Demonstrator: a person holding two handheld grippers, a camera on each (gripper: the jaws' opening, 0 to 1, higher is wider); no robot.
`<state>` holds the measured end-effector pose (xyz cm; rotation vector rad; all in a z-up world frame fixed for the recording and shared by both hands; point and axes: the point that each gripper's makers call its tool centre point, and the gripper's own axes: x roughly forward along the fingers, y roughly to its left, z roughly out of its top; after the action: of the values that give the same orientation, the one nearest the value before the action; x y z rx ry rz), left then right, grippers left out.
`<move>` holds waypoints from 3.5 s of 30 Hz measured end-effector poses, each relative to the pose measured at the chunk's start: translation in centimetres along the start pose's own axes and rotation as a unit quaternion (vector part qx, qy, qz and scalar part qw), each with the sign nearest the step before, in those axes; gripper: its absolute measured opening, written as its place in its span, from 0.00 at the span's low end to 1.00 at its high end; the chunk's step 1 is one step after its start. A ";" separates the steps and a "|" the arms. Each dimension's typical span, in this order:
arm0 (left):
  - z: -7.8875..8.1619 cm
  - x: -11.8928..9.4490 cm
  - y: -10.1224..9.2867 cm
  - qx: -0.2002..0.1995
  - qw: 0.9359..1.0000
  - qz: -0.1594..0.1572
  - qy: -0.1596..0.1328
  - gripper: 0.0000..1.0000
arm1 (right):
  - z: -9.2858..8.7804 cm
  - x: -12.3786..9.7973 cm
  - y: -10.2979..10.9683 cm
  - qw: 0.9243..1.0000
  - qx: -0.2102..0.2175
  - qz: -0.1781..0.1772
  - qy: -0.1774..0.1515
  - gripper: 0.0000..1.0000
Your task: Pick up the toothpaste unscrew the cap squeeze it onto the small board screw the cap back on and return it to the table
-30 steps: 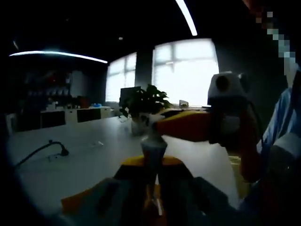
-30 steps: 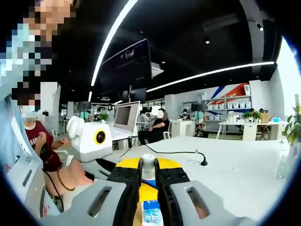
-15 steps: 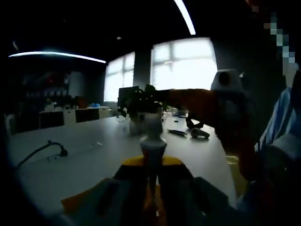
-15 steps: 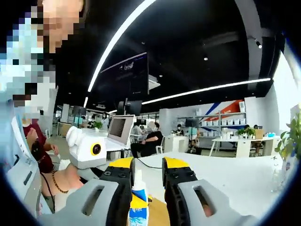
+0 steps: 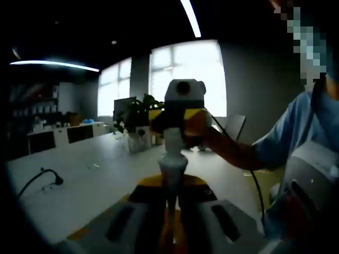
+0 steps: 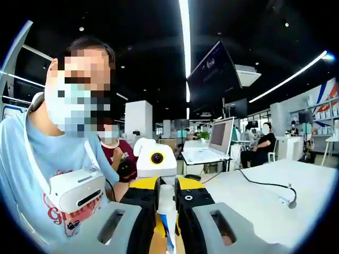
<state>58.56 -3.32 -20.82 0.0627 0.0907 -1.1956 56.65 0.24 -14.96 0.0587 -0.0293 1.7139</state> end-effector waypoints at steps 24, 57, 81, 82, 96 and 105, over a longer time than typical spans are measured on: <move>-0.4 0.3 1.8 -0.044 0.996 0.079 -0.005 0.08 | -0.3 -0.6 -2.1 0.901 -0.137 -0.410 0.026 0.09; -0.1 0.3 -0.6 0.017 0.999 -0.032 0.009 0.08 | 0.9 -2.4 0.5 0.991 -0.065 -0.120 0.002 0.20; -0.2 0.6 -0.5 0.014 1.000 -0.007 0.013 0.07 | -1.0 -0.6 -0.1 0.982 0.016 -0.184 0.025 0.10; -0.2 0.6 -0.4 0.017 1.000 0.001 0.016 0.07 | -0.9 -0.7 -0.3 0.974 -0.007 -0.222 0.037 0.10; -0.4 0.7 -0.4 0.045 0.996 0.060 0.039 0.07 | -0.7 -1.7 -0.9 0.903 -0.033 -0.429 -0.001 0.10; -0.4 0.4 -0.2 0.029 0.996 0.070 0.037 0.08 | -0.7 -1.5 -1.1 0.884 -0.047 -0.466 -0.014 0.10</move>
<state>58.50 -3.73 -21.29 0.1628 0.1149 -1.0561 57.93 -1.07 -15.77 0.0186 -0.0897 0.7412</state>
